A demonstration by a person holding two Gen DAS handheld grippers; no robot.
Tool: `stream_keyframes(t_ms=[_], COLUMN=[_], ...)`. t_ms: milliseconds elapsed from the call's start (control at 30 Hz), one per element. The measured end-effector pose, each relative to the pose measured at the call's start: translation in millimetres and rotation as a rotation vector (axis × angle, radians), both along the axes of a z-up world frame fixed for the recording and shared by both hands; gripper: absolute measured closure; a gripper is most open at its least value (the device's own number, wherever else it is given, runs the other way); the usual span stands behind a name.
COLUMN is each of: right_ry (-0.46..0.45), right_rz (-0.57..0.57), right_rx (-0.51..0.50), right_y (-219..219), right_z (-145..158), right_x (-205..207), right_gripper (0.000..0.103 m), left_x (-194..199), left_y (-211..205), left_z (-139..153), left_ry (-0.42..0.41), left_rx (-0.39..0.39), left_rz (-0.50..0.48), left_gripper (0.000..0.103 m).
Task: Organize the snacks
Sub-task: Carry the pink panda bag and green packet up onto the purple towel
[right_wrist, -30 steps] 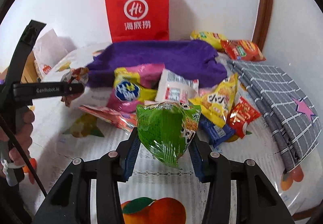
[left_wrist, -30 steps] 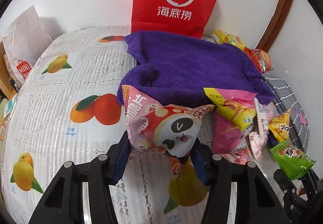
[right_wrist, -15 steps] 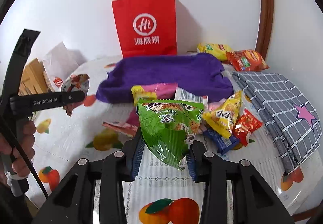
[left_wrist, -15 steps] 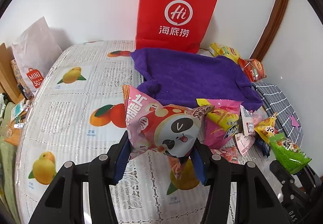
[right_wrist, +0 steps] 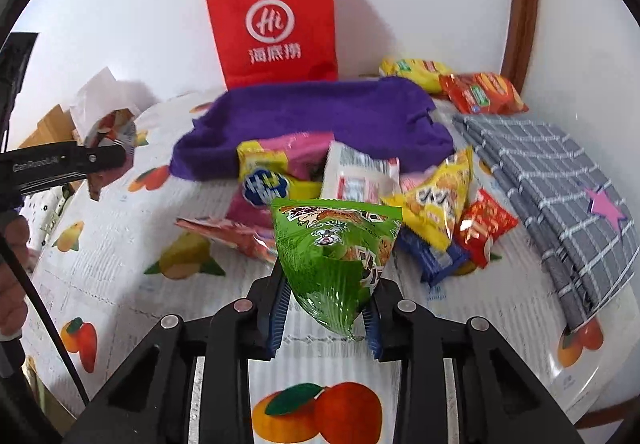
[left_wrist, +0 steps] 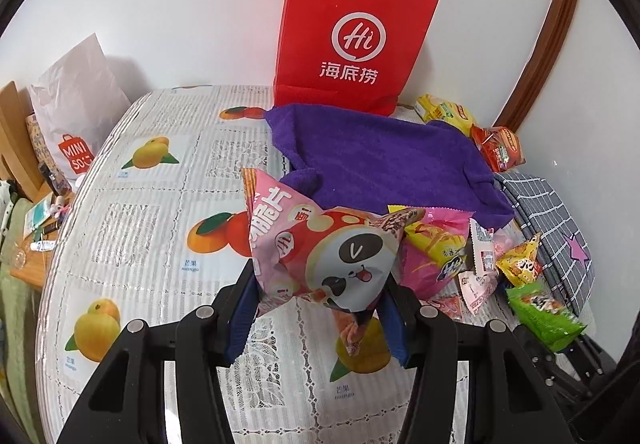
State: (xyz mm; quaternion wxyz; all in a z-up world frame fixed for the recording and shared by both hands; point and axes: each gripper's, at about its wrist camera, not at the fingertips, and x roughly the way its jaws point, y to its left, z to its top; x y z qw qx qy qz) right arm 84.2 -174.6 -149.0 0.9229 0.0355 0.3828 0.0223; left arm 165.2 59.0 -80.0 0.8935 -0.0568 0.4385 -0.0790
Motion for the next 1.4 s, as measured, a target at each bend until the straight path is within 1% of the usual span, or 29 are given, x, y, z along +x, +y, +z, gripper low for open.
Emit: stream_keyframes(t_ms=[100, 233, 333, 533, 733, 833, 1033, 1167, 1267, 1400], right_ry=[-0.004, -0.043, -0.066, -0.092, -0.129, -0.143, -0.151, -0.153, -0.147, -0.125], right_rz=[0.004, 0.017, 0.032, 0.015, 0.016, 0.025, 0.041, 0.045, 0.059, 0.069], right_rx=[0.028, 0.03, 0.038, 0.015, -0.021, -0.015, 0.022, 0.019, 0.014, 0.014], right_y=[-3, -3, -6, -19, -27, -29, -31, -32, -33, -37], right_z=[1, 18, 33, 67, 97, 108, 122, 131, 130, 114], right_x=[-2, -1, 9, 49, 94, 118, 160, 189, 207, 229], right_gripper=[0.071, 0.071, 0.071, 0.071, 0.071, 0.071, 0.071, 0.071, 0.071, 0.071], left_x=[-1, 1, 5, 19, 51, 66, 103, 123, 139, 164], left_y=[-1, -5, -10, -18, -21, -22, -28, -33, -35, -40], left_z=[-2, 0, 7, 30, 48, 54, 56, 60, 59, 46], left_ry=[0.008, 0.012, 0.003, -0.032, -0.045, -0.053, -0.04, -0.052, -0.055, -0.035], left_rx=[0.0, 0.005, 0.012, 0.016, 0.01, 0.018, 0.024, 0.026, 0.029, 0.044], left_rz=[-0.001, -0.003, -0.011, -0.01, 0.017, 0.029, 0.042, 0.051, 0.062, 0.069], left_gripper=[0.051, 0.051, 0.051, 0.051, 0.051, 0.051, 0.051, 0.051, 0.051, 0.051])
